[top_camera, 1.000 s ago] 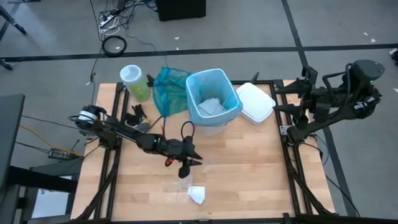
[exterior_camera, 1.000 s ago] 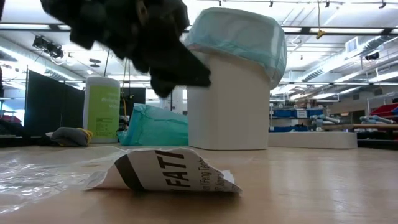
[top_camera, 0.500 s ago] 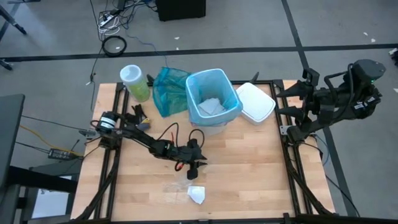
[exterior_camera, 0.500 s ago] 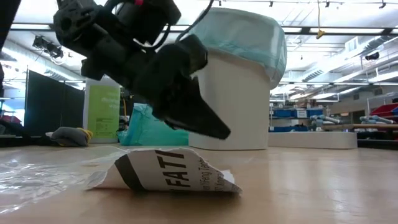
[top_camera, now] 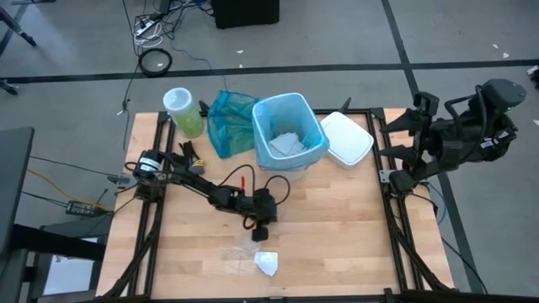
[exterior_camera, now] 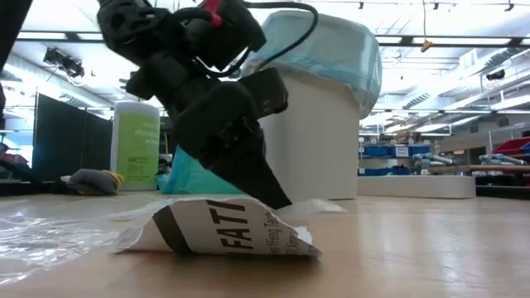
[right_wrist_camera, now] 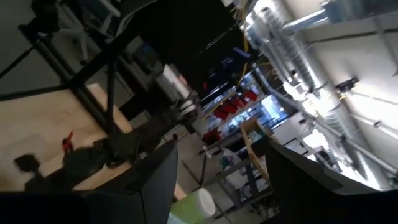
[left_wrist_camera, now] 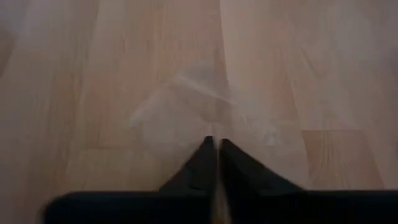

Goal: Place trash/remove bag and relplace
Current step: Put the clear plastic into the white trash bin

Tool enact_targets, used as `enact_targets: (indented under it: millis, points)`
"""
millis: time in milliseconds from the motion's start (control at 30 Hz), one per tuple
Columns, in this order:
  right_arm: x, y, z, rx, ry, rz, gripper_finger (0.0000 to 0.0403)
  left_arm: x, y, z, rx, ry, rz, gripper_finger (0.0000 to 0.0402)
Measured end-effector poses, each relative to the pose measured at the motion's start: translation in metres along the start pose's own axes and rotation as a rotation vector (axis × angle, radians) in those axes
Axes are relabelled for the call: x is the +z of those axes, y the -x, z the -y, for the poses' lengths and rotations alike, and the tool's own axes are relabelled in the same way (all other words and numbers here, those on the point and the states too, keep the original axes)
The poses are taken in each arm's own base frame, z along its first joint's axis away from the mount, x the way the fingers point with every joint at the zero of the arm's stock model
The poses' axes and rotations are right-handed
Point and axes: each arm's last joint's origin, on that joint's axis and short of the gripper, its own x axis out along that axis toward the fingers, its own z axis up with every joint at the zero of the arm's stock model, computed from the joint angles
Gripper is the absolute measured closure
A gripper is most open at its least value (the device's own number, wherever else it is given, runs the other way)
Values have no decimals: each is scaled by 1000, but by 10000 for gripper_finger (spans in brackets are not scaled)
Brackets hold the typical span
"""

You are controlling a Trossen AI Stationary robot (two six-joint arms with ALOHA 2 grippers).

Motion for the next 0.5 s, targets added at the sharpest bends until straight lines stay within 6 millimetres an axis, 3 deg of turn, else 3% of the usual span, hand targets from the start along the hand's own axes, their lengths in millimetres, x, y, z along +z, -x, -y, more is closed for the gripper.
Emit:
enact_targets:
  millis: [133, 267, 500]
  points:
    - [2, 2, -1, 7, -1, 22, 174, 11, 2, -3, -9, 55, -9, 396]
    - [2, 5, -1, 23, 2, 10, 174, 35, 12, 2, -11, 82, 3, 398]
    - [3, 12, -1, 29, 27, 6, 174, 108, 69, 19, -61, 46, 93, 400]
